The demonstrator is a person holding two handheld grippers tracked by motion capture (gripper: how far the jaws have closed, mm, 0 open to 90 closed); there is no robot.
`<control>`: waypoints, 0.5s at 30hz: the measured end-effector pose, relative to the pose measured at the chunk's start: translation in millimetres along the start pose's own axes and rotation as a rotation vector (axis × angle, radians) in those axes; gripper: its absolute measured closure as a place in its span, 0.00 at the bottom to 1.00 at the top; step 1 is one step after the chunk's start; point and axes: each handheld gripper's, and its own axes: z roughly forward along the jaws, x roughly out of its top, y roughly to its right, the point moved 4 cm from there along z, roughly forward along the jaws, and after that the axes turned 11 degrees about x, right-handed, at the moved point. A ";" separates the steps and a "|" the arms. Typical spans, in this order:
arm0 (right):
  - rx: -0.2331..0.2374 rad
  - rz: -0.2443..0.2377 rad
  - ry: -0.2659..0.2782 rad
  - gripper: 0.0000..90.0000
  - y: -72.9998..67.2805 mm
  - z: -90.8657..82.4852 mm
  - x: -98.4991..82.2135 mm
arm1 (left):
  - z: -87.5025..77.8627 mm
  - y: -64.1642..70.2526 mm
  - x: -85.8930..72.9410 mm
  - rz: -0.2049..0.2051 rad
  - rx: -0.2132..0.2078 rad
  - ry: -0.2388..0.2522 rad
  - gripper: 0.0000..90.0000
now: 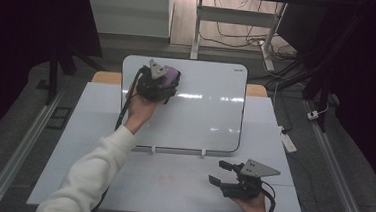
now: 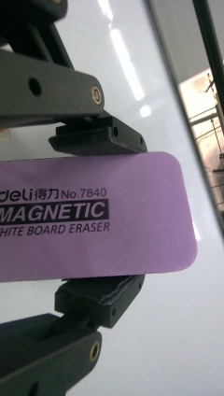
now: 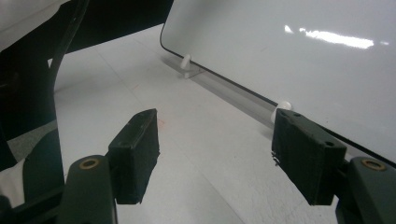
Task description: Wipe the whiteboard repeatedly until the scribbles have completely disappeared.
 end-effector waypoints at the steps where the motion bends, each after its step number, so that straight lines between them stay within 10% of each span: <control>1: 0.000 0.000 0.000 0.35 -0.1 0.3 0.1 | -3.6 -0.8 -3.4 0.001 -0.007 -0.001 0.44; 15: -0.011 -0.008 -0.014 0.35 -1.1 3.9 0.4 | -51.8 5.1 -56.7 -0.013 -0.126 -0.001 0.44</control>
